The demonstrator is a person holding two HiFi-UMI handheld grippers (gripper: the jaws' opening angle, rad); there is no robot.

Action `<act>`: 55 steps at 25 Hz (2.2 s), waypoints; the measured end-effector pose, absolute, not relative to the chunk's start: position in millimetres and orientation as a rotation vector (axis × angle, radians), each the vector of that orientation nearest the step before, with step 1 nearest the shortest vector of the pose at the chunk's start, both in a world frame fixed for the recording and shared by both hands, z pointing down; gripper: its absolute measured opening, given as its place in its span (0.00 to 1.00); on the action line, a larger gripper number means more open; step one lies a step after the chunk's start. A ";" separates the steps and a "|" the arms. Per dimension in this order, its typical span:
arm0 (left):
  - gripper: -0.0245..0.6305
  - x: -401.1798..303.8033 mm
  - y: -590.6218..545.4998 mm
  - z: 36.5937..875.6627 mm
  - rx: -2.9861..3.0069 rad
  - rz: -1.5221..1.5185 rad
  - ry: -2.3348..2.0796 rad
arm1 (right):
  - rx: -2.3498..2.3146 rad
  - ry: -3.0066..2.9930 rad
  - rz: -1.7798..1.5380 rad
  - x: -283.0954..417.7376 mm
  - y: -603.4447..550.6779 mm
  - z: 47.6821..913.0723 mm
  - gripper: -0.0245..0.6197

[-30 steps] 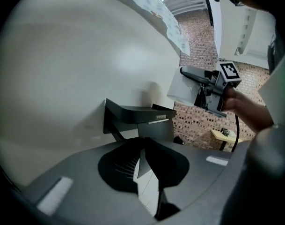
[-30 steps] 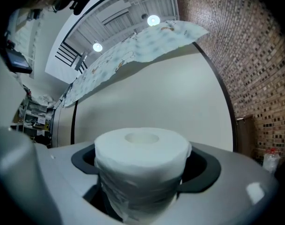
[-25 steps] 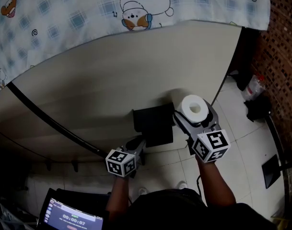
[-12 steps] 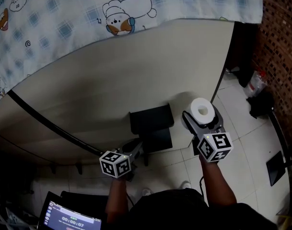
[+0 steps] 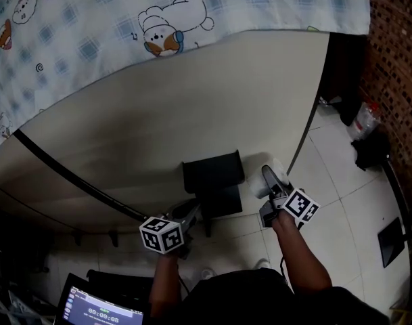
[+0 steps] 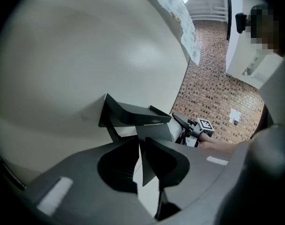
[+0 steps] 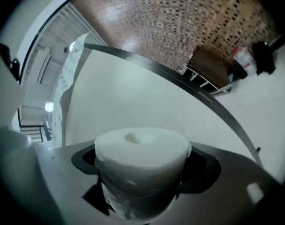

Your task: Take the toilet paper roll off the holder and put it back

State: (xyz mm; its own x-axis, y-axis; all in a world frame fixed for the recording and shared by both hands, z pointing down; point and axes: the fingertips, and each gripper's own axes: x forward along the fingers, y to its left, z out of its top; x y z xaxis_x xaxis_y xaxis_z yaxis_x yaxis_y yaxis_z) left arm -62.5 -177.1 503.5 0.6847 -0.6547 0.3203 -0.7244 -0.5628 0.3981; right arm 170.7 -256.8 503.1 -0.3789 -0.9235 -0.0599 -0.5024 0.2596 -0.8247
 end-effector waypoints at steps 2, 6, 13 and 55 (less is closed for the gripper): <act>0.13 -62.1 -176.7 503.6 2.395 0.184 -1.055 | -1.234 1.931 -1.067 165.7 -258.6 514.3 0.75; 0.13 -61.9 -177.0 502.9 2.399 0.185 -1.042 | -1.114 1.866 -1.104 152.0 -264.0 520.4 0.75; 0.13 -62.3 -177.4 502.5 2.393 0.172 -1.024 | -0.998 1.804 -1.115 130.8 -271.0 527.6 0.75; 0.12 -62.5 -178.0 501.8 2.355 0.072 -0.922 | -0.360 2.254 -1.211 20.1 -249.7 539.9 0.75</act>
